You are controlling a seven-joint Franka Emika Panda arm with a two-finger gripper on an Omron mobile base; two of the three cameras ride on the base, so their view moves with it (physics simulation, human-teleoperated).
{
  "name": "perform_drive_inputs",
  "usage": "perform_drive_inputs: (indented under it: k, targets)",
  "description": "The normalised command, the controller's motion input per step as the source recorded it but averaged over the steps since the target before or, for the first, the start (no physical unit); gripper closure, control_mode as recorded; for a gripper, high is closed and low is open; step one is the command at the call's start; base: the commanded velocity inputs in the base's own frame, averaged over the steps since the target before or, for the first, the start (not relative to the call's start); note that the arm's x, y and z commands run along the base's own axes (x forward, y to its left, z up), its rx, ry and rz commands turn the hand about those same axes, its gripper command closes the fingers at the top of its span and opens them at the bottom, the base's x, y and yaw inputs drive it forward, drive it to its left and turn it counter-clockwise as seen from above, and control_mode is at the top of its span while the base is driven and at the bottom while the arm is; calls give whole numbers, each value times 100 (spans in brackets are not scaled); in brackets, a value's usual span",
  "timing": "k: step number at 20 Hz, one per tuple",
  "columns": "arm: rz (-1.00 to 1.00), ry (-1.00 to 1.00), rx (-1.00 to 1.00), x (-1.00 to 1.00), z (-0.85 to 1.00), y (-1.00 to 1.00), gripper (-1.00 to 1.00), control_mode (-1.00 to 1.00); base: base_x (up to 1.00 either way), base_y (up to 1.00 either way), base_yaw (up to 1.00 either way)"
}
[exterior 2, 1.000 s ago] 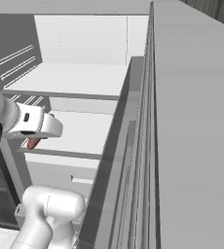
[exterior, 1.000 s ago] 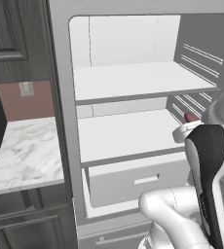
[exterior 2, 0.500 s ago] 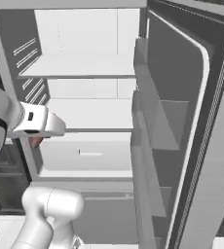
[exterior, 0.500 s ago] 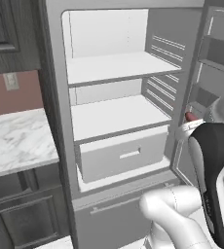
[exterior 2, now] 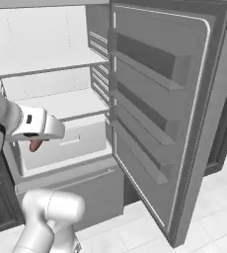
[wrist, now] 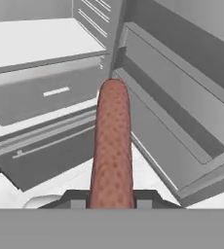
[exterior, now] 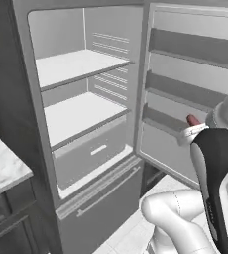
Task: Retrieve the sausage and cheese from the fridge and place them on the cutting board on the counter.
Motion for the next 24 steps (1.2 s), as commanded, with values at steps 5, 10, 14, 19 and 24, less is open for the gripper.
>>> perform_drive_inputs:
  k: [5, 10, 14, 19, 24]
  targets:
    - [0, 0, 0, 0, 0, 0, 100, 100, -11, 0, -94]
    - [0, 0, 0, 0, 0, 0, 100, 100, -31, 0, -87]
    - [0, 0, 0, 0, 0, 0, 100, 100, -54, 0, -74]
    - [0, 0, 0, 0, 0, 0, 100, 100, -26, -16, -44]
    - [0, 0, 0, 0, 0, 0, 100, 100, 1, -70, -7]
